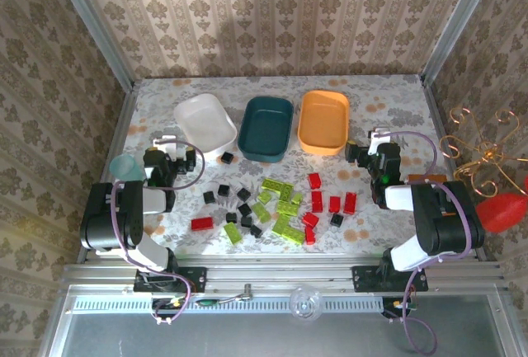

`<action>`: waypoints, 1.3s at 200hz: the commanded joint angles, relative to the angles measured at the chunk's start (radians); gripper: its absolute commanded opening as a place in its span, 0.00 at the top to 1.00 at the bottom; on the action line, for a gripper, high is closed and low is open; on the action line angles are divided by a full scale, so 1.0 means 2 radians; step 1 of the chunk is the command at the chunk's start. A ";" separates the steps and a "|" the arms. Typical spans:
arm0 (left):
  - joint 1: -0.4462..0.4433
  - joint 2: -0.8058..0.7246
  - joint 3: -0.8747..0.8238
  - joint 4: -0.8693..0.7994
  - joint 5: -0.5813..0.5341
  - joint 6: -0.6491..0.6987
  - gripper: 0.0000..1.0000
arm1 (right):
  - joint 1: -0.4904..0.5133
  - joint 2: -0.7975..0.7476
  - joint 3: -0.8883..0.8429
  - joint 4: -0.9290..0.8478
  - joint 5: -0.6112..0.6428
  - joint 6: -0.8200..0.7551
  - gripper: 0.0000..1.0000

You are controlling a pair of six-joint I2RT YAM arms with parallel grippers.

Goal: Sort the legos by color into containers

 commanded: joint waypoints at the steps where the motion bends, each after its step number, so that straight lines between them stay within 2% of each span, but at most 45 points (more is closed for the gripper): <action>1: -0.001 0.000 0.012 -0.003 0.007 0.003 0.00 | 0.002 0.004 0.001 0.003 0.009 -0.002 0.00; 218: 0.002 -0.001 0.010 -0.001 0.008 -0.001 0.00 | -0.003 0.005 0.004 -0.002 0.000 0.001 0.00; 260: 0.021 0.000 0.000 0.021 0.047 -0.014 0.00 | -0.003 0.005 0.004 -0.002 -0.001 0.001 0.00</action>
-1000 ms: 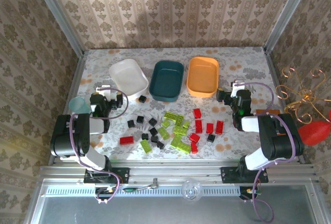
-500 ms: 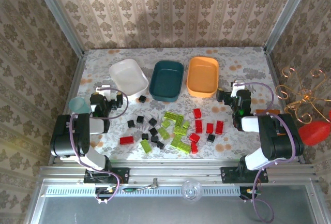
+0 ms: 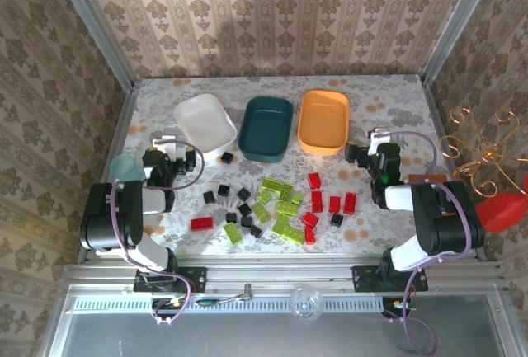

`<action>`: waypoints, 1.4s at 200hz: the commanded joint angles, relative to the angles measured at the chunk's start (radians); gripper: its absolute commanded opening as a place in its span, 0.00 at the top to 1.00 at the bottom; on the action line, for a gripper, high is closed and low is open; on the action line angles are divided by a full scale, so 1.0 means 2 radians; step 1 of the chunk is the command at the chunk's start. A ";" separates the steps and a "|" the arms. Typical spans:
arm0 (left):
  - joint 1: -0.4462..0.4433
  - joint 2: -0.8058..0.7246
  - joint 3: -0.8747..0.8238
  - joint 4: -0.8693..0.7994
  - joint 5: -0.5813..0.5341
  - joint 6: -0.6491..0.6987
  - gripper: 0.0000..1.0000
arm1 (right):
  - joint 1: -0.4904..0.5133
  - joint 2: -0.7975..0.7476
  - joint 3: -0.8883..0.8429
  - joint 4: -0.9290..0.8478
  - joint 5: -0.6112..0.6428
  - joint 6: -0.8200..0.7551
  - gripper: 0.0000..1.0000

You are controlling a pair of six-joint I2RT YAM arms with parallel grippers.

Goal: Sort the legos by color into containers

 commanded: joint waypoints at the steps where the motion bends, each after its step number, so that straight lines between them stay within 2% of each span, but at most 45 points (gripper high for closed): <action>1: 0.013 0.000 0.000 0.022 0.030 -0.013 0.00 | -0.003 0.005 0.004 0.001 -0.001 0.001 0.00; 19: 0.013 -0.018 -0.008 0.025 0.012 -0.017 0.00 | -0.002 -0.014 0.014 -0.029 0.001 0.001 0.00; 41: 0.011 -0.097 0.009 -0.079 -0.040 -0.033 0.00 | 0.006 -0.054 0.074 -0.175 0.013 0.004 0.00; 79: 0.009 -0.217 0.031 -0.177 -0.066 -0.085 0.00 | 0.036 -0.085 0.130 -0.294 0.079 0.050 0.00; 97: 0.004 -0.278 0.022 -0.184 -0.069 -0.110 0.00 | 0.064 -0.101 0.164 -0.358 0.141 0.070 0.00; 109: 0.003 -0.312 0.002 -0.154 -0.082 -0.138 0.00 | 0.092 -0.103 0.190 -0.402 0.216 0.093 0.00; 115: 0.003 -0.325 -0.012 -0.129 -0.088 -0.155 0.00 | 0.100 -0.102 0.206 -0.435 0.231 0.122 0.00; 123: 0.004 -0.340 -0.037 -0.092 -0.094 -0.186 0.00 | 0.100 -0.104 0.224 -0.480 0.204 0.175 0.00; 135: 0.007 -0.355 -0.079 -0.013 -0.098 -0.237 0.00 | 0.092 -0.108 0.256 -0.581 0.151 0.294 0.00; 141: 0.011 -0.366 -0.100 0.010 -0.107 -0.276 0.00 | 0.085 -0.108 0.260 -0.605 0.109 0.329 0.00; 151: 0.013 -0.383 -0.128 0.006 -0.159 -0.386 0.00 | 0.076 -0.110 0.243 -0.575 0.008 0.324 0.00; 160: 0.029 -0.410 -0.135 -0.058 -0.176 -0.499 0.00 | 0.080 -0.117 0.223 -0.553 -0.035 0.329 0.00; 165: 0.042 -0.428 -0.130 -0.109 -0.165 -0.559 0.00 | 0.085 -0.121 0.215 -0.546 -0.048 0.329 0.00; 173: 0.060 -0.452 -0.119 -0.170 -0.135 -0.589 0.00 | 0.098 -0.127 0.210 -0.549 -0.060 0.318 0.00; 181: 0.073 -0.471 -0.108 -0.194 -0.100 -0.571 0.00 | 0.115 -0.131 0.214 -0.571 -0.058 0.300 0.00; 201: 0.076 -0.492 -0.088 -0.192 -0.019 -0.498 0.00 | 0.152 -0.140 0.203 -0.606 -0.062 0.276 0.00; 226: 0.074 -0.515 -0.077 -0.233 0.009 -0.524 0.00 | 0.179 -0.120 0.169 -0.596 -0.072 0.284 0.00; 241: 0.073 -0.533 -0.075 -0.270 0.020 -0.545 0.00 | 0.203 -0.088 0.173 -0.595 -0.065 0.273 0.04; 263: 0.059 -0.538 -0.051 -0.308 0.097 -0.503 0.00 | 0.237 -0.042 0.187 -0.589 -0.045 0.259 0.07; 280: 0.026 -0.531 -0.028 -0.361 0.123 -0.474 0.03 | 0.247 -0.018 0.193 -0.578 -0.037 0.252 0.10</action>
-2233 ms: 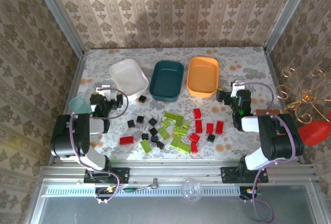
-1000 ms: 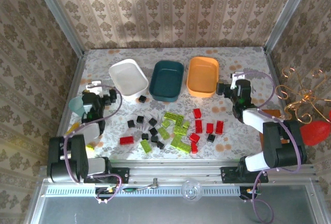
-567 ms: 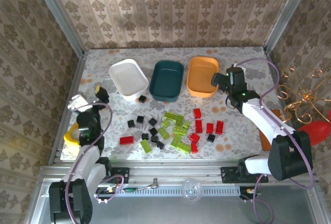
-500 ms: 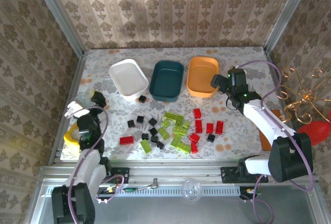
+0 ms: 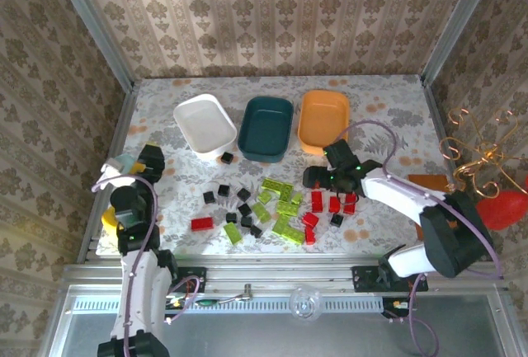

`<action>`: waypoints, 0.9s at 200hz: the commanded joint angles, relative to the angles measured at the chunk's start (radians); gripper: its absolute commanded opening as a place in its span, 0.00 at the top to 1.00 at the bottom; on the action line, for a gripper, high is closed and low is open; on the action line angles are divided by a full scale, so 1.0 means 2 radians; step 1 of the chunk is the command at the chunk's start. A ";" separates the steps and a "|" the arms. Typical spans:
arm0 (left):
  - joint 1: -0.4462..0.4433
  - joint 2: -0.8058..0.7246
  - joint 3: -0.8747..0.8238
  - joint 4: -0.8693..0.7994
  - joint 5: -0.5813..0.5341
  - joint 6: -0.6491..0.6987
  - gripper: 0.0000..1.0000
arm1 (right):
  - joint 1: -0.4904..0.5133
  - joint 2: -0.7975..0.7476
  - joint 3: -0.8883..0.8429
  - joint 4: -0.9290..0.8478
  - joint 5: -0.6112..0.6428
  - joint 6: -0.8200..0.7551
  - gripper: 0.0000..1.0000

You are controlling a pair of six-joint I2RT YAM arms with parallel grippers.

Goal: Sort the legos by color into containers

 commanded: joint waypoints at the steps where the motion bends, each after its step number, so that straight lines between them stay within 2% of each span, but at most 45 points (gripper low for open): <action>1: -0.036 0.003 0.044 -0.084 0.081 0.036 0.03 | 0.018 0.031 0.016 -0.001 0.016 -0.017 0.10; 25: -0.104 0.001 0.061 -0.147 0.075 0.072 0.07 | 0.023 0.056 0.024 0.009 0.026 -0.025 0.17; 53: -0.197 -0.004 0.082 -0.224 0.012 0.116 0.07 | 0.025 0.077 0.033 0.020 0.049 -0.033 0.31; 74: -0.242 -0.002 0.089 -0.267 -0.031 0.132 0.06 | 0.025 0.098 0.046 0.025 0.068 -0.040 0.40; 109: -0.256 -0.002 0.089 -0.306 -0.046 0.130 0.04 | 0.025 0.119 0.060 0.029 0.071 -0.048 0.57; 135: -0.256 -0.004 0.089 -0.315 -0.045 0.129 0.00 | 0.025 0.101 0.063 0.035 0.064 -0.059 0.67; 180: -0.257 -0.013 0.083 -0.320 -0.057 0.121 0.00 | 0.014 0.015 0.081 0.033 0.073 -0.077 0.72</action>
